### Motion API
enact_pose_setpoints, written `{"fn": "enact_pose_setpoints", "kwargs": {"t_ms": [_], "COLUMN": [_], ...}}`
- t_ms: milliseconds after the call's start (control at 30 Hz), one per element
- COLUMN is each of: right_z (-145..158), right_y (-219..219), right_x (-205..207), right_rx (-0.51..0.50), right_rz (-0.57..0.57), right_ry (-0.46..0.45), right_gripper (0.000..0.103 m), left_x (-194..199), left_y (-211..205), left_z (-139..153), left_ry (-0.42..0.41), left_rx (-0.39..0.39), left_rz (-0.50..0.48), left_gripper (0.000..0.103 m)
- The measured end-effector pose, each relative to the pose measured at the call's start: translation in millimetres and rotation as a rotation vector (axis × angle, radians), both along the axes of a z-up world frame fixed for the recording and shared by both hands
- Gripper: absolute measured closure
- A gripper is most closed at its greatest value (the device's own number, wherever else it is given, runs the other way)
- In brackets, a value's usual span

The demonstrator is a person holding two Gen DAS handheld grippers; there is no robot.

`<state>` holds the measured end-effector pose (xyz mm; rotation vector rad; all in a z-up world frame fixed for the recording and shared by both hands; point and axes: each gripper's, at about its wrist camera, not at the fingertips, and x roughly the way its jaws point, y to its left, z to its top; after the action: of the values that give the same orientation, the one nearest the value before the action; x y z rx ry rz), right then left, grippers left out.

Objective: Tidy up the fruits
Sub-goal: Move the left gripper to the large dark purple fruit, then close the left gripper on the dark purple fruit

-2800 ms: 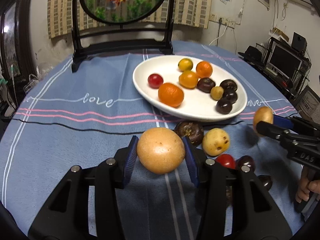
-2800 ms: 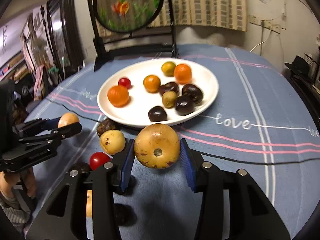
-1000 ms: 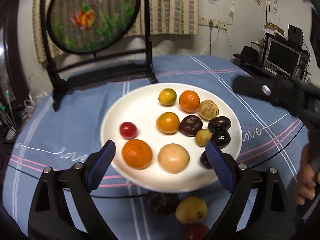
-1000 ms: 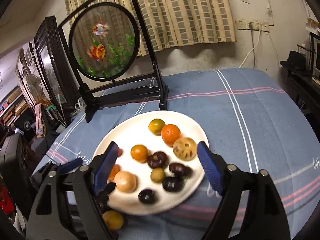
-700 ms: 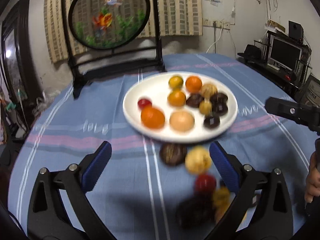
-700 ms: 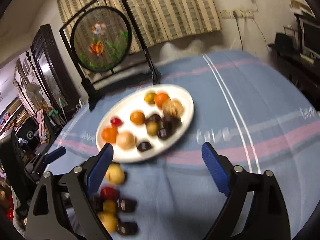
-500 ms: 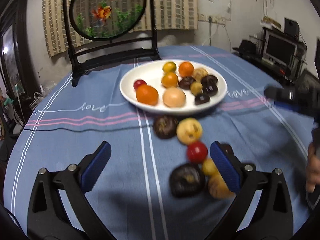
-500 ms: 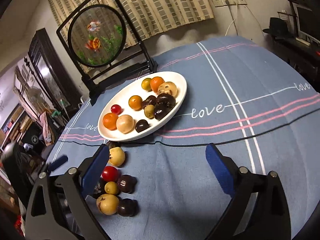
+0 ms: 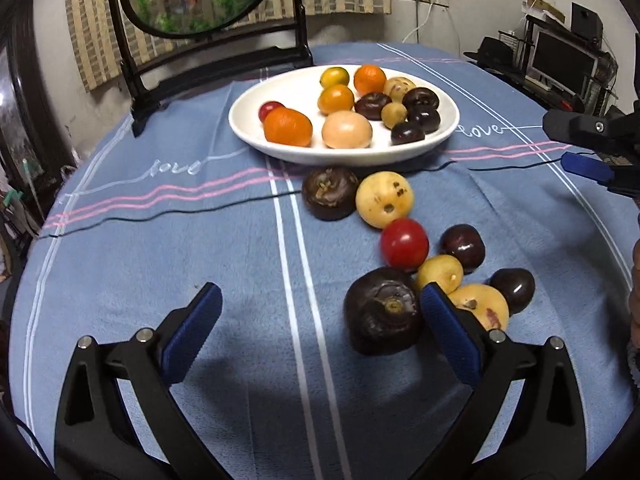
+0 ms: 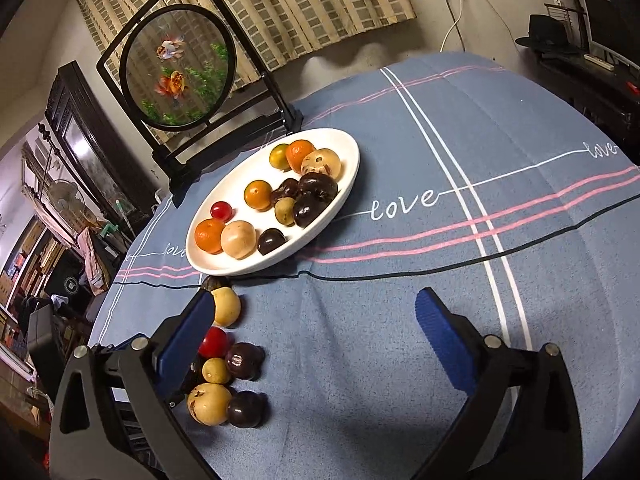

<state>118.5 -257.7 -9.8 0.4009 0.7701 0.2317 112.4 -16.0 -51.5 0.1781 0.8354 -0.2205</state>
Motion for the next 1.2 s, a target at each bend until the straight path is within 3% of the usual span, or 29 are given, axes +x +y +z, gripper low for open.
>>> {"fn": "enact_pose_setpoints", "kwargs": {"t_ms": [167,267,367,467,633,900,933,1100,1200], "right_z": [0,0,0,0,-1,-4,-5,-5,-7], "right_y": [-1,-2,-2,-1,0,4,4,4,3], "right_x": [0,0,0,0,2,3,3,2,3], "right_rx": [0.002,0.008,0.011,0.007,0.004,-0.006,-0.006,-0.007,-0.008], "right_rz": [-0.003,-0.005,-0.002,0.001,0.000,0.011,0.011,0.009,0.008], "right_ry": [-0.001,-0.003,-0.004,-0.007,0.003,0.020,0.022,0.024,0.030], "right_gripper": [0.002,0.002,0.002,0.002,0.002,0.002,0.002,0.002,0.002], "left_x": [3,4,8,-1,3,14,14,18,18], "left_y": [11,25,40,35,21,26,26,25,24], "left_z": [-1,2,4,13,3,-7,-8,-13,-14], "left_ry": [0.013,-0.052,-0.047,-0.105,-0.065,0.018,0.019,0.052,0.054], "left_rx": [-0.030,0.076,0.029,0.013,0.069,-0.009,-0.015,-0.038,-0.046], "left_rz": [0.012,0.133,0.182,0.145,0.094,0.078,0.073,0.059,0.050], "left_gripper": [0.002,0.002,0.002,0.002,0.002,0.004,0.005,0.041,0.044]}}
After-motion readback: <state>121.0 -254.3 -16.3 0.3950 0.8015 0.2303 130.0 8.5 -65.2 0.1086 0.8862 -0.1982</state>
